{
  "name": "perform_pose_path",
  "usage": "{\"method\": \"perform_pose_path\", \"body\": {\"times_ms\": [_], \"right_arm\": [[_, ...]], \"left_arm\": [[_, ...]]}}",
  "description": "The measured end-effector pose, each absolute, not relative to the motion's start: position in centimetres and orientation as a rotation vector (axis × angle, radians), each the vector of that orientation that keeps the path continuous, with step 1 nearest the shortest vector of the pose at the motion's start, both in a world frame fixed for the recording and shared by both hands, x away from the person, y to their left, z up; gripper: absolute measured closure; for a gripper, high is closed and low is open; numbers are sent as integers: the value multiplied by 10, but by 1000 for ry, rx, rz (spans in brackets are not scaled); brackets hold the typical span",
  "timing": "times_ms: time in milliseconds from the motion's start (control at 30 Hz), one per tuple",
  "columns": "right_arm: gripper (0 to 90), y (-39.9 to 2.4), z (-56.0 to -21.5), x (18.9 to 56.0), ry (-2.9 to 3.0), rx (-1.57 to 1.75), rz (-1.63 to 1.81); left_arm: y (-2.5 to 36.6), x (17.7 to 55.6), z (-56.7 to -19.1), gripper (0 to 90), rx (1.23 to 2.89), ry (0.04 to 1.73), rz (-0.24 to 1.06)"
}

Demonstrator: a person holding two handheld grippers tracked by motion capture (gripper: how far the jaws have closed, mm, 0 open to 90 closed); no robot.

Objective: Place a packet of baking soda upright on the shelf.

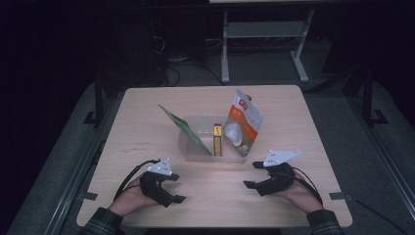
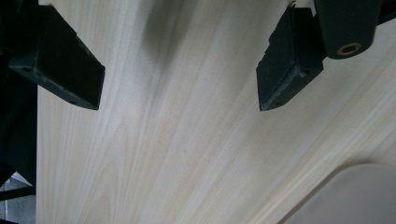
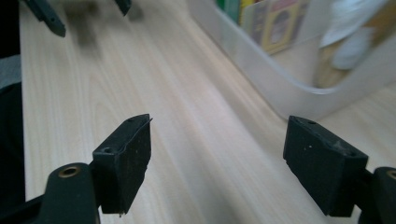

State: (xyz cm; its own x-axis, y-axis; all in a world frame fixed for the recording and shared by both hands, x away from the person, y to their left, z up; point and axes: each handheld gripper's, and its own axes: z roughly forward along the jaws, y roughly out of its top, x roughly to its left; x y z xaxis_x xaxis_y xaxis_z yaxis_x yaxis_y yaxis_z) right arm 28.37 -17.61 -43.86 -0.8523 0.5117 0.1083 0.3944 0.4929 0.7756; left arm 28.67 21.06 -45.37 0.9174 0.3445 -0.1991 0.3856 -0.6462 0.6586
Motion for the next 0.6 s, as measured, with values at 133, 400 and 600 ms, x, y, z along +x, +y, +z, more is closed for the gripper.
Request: {"method": "perform_pose_path", "body": {"times_ms": [133, 400, 600], "right_arm": [[228, -168, -442, 281, 2638, 756, 1258], [228, -163, -447, 280, 2681, 730, 1212], [227, -164, -446, 280, 2674, 728, 1221]], "left_arm": [[208, 285, -456, 148, 2339, 506, -76], [208, 285, -456, 149, 2352, 498, -78], [208, 285, -456, 148, 2353, 498, -72]]}}
